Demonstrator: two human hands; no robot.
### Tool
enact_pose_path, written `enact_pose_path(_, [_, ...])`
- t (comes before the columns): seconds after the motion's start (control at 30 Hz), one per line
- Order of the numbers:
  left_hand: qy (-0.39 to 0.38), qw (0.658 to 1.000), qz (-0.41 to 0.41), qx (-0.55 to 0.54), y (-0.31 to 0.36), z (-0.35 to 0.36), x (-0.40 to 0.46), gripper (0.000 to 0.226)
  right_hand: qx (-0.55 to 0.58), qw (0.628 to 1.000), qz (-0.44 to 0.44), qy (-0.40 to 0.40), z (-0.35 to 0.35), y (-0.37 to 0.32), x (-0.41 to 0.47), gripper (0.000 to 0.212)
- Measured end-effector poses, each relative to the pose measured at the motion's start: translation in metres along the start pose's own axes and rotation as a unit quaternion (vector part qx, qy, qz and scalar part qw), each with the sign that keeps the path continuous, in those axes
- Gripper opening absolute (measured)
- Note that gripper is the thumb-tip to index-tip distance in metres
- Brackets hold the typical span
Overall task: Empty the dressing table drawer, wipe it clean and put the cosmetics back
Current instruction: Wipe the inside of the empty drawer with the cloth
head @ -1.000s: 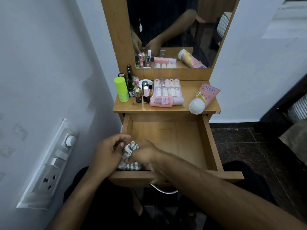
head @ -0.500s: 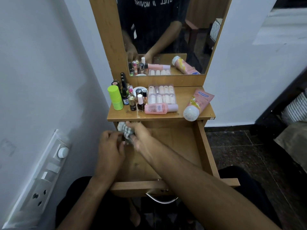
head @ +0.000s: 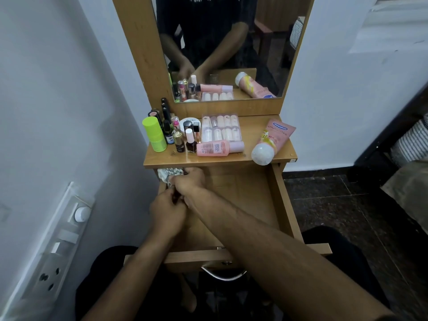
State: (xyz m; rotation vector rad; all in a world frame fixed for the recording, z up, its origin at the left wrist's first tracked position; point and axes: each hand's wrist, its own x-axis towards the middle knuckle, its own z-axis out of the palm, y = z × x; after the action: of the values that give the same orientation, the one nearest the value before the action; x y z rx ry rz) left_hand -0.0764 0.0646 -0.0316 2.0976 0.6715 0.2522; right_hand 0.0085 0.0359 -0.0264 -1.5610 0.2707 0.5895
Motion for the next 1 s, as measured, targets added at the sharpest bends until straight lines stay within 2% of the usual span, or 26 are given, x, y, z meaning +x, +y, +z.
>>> enact_pose_path(0.13, [0.000,0.999,-0.036,-0.017,0.003,0.011,0.004,0.050,0.087,0.994,0.032,0.049,-0.018,0.006,0.007,0.020])
enact_pose_path(0.27, [-0.064,0.991,-0.077,-0.086,0.012,0.025,0.022,0.053,0.185,0.979,0.053,0.072,-0.035,0.002,0.009,0.018])
enact_pose_path(0.4, [-0.121,0.988,-0.043,-0.091,0.024,0.046,0.035,0.052,0.237,0.961,0.063,0.128,-0.066,-0.004,0.012,0.019])
enact_pose_path(0.5, [-0.180,0.981,0.011,-0.067,0.038,0.069,0.030,0.056,0.283,0.939,0.073,0.182,-0.104,-0.005,0.015,0.012])
enact_pose_path(0.6, [-0.225,0.970,0.072,-0.063,0.053,0.097,0.021,0.070,0.354,0.904,0.077,0.226,-0.137,-0.004,0.015,0.015])
enact_pose_path(0.73, [-0.218,0.969,0.084,-0.082,0.060,0.119,0.022,0.067,0.422,0.868,0.070,0.252,-0.144,-0.005,0.018,0.031])
enact_pose_path(0.83, [-0.216,0.969,0.088,-0.083,0.061,0.118,0.022,0.060,0.449,0.856,0.071,0.244,-0.140,-0.004,0.018,0.031])
enact_pose_path(1.0, [-0.222,0.967,0.111,-0.066,0.062,0.116,0.016,0.063,0.473,0.847,0.075,0.230,-0.145,0.000,0.006,0.025])
